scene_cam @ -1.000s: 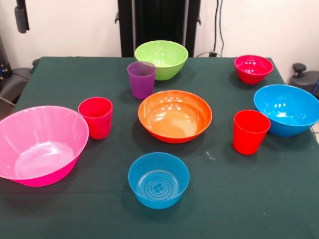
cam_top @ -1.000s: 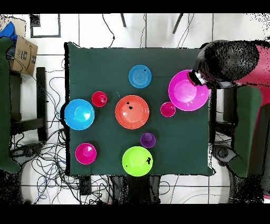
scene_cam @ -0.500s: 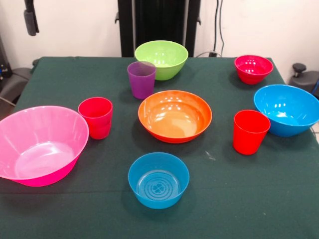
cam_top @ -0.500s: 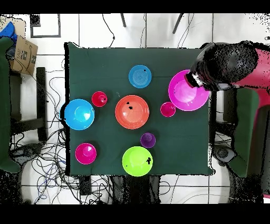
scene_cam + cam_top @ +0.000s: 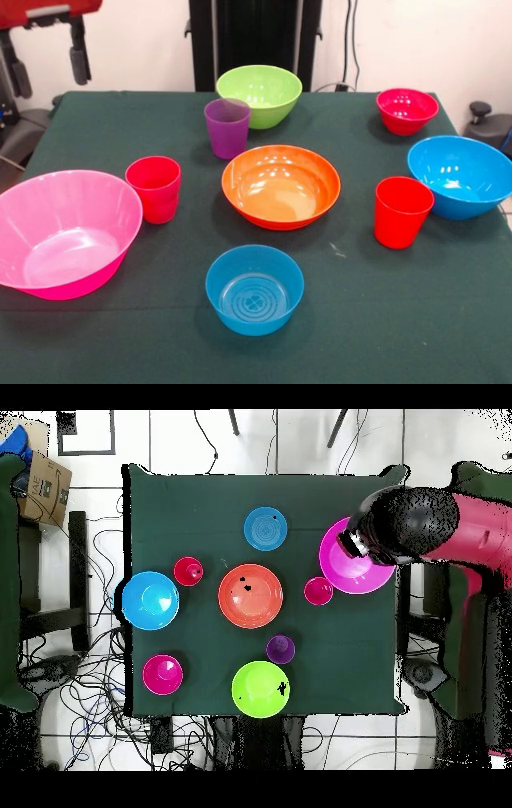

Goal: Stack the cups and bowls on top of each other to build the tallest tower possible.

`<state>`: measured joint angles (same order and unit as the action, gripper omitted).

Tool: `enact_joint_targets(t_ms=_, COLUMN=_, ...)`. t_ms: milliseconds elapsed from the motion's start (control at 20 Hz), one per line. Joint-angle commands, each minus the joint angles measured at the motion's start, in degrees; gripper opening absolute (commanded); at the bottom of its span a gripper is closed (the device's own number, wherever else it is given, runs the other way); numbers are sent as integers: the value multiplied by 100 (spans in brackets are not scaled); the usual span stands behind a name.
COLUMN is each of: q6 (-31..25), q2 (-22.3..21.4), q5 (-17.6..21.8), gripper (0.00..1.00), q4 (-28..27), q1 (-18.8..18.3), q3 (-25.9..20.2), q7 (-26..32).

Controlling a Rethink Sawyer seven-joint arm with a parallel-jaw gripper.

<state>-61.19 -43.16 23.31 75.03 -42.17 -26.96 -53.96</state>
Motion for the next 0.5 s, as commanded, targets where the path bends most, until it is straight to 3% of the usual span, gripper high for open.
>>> enact_joint_targets(t_ms=50, q6=573, q2=452, q5=176, gripper=100, q4=901, q1=203, q3=151, q7=-565)
enact_joint_targets(t_ms=500, q6=599, q2=414, q5=151, gripper=100, q4=876, q1=356, q3=293, q7=-703)
